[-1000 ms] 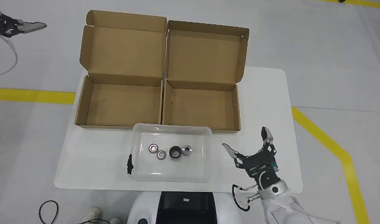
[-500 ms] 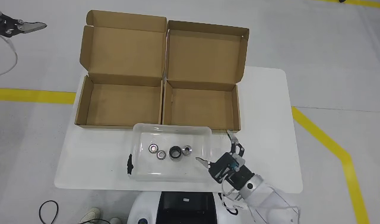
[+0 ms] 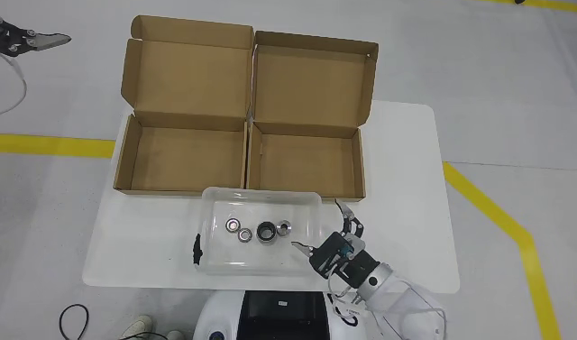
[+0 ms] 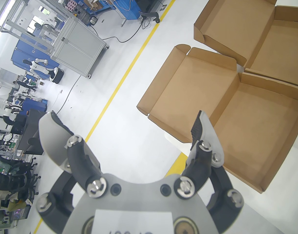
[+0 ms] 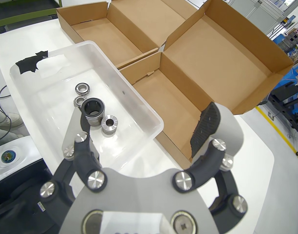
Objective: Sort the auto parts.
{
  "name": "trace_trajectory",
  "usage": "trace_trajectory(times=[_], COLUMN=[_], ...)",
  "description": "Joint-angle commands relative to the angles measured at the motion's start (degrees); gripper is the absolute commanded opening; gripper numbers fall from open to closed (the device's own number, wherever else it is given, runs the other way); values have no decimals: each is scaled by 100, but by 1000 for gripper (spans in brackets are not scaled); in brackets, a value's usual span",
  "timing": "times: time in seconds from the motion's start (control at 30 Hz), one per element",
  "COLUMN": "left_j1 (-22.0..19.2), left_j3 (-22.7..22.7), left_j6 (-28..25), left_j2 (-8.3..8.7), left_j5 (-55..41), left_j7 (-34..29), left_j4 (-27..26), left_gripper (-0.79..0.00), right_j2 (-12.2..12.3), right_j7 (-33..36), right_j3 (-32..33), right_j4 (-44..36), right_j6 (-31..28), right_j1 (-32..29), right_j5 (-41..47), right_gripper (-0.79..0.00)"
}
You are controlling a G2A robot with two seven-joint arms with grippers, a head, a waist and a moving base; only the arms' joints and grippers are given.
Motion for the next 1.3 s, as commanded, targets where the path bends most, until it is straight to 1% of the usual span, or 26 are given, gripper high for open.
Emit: trace_trajectory(times=[0.0, 0.13, 0.23, 0.4, 0.7, 0.83, 0.93, 1.03, 1.27], left_j1=[0, 0, 0, 0, 0, 0, 0, 0, 0], left_j3=[0, 0, 0, 0, 0, 0, 0, 0, 0], left_j6=[0, 0, 0, 0, 0, 0, 0, 0, 0], left_j2=[0, 0, 0, 0, 0, 0, 0, 0, 0], left_j5=[0, 0, 0, 0, 0, 0, 0, 0, 0], left_j7=[0, 0, 0, 0, 0, 0, 0, 0, 0], left_j4=[0, 0, 0, 0, 0, 0, 0, 0, 0], left_gripper=[0, 0, 0, 0, 0, 0, 0, 0, 0], right_j2=[0, -1, 6, 2, 57, 85, 82, 69, 67], right_j7=[0, -16, 173, 435, 304, 443, 649, 811, 830], right_j3=[0, -50, -293, -542, -537, -618, -748, -870, -876], right_j4=[0, 62, 198, 499, 956, 1100, 1182, 1287, 1301], right_j6=[0, -30, -285, -609, -1218, -1505, -1511, -1395, -1364], right_j1=[0, 48, 381, 880, 1374, 1585, 1758, 1919, 1934], right_j5=[0, 85, -63, 113, 722, 796, 840, 941, 953], right_gripper=[0, 0, 0, 0, 0, 0, 0, 0, 0])
